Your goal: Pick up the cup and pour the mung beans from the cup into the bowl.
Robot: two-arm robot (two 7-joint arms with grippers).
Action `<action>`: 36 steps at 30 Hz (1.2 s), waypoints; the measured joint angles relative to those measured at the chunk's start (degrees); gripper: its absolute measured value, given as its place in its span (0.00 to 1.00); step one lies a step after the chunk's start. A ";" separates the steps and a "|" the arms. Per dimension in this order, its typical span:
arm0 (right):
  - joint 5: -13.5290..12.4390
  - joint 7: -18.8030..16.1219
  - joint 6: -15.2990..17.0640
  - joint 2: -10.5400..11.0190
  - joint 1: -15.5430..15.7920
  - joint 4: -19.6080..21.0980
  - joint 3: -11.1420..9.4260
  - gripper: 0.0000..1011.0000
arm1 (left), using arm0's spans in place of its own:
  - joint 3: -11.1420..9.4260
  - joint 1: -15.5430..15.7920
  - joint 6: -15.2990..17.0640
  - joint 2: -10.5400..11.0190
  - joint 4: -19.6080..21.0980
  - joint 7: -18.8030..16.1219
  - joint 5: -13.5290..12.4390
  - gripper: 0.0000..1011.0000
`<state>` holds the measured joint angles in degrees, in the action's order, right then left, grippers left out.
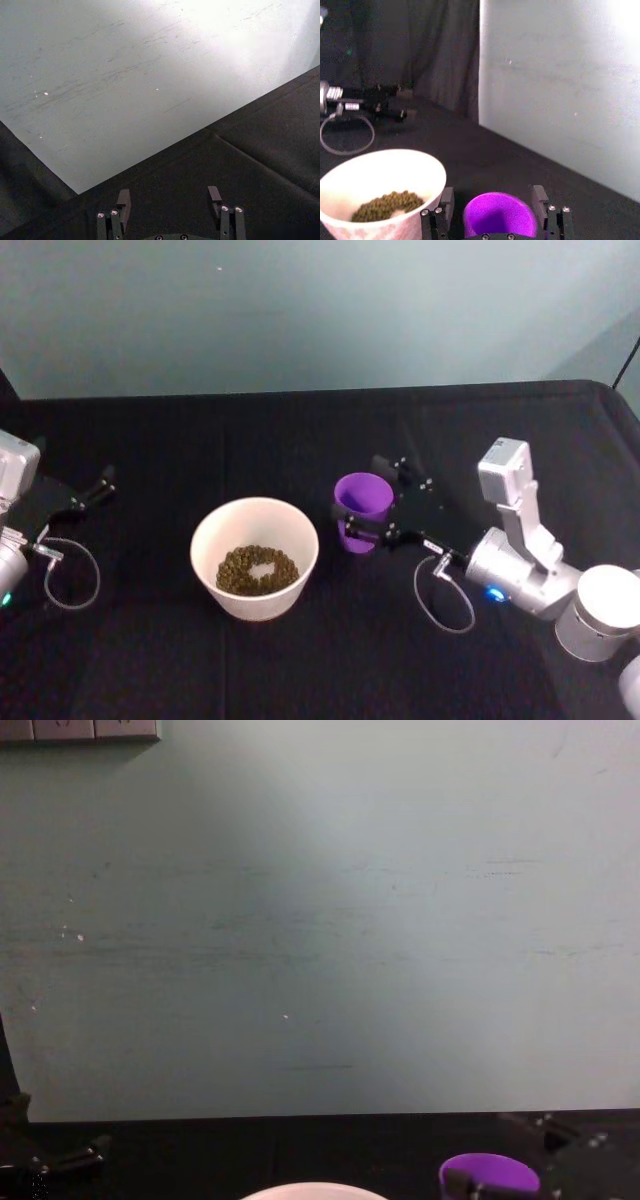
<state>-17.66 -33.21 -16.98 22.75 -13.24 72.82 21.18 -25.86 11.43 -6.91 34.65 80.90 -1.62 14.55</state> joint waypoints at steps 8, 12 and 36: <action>-2.74 2.09 -3.21 -0.28 3.33 3.93 -3.46 0.99 | 0.00 0.00 0.00 0.00 0.00 0.00 0.00 0.99; -4.04 3.66 -3.91 -0.88 4.70 5.29 -5.50 0.99 | 0.00 0.00 0.00 0.00 0.00 0.00 0.00 0.99; 4.95 24.18 0.91 -7.37 6.96 4.41 -14.74 0.99 | 0.00 0.00 0.00 0.00 0.00 0.00 0.00 0.99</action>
<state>-12.71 -9.03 -16.06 15.38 -6.28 77.23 6.45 -25.86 11.43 -6.91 34.65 80.90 -1.62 14.55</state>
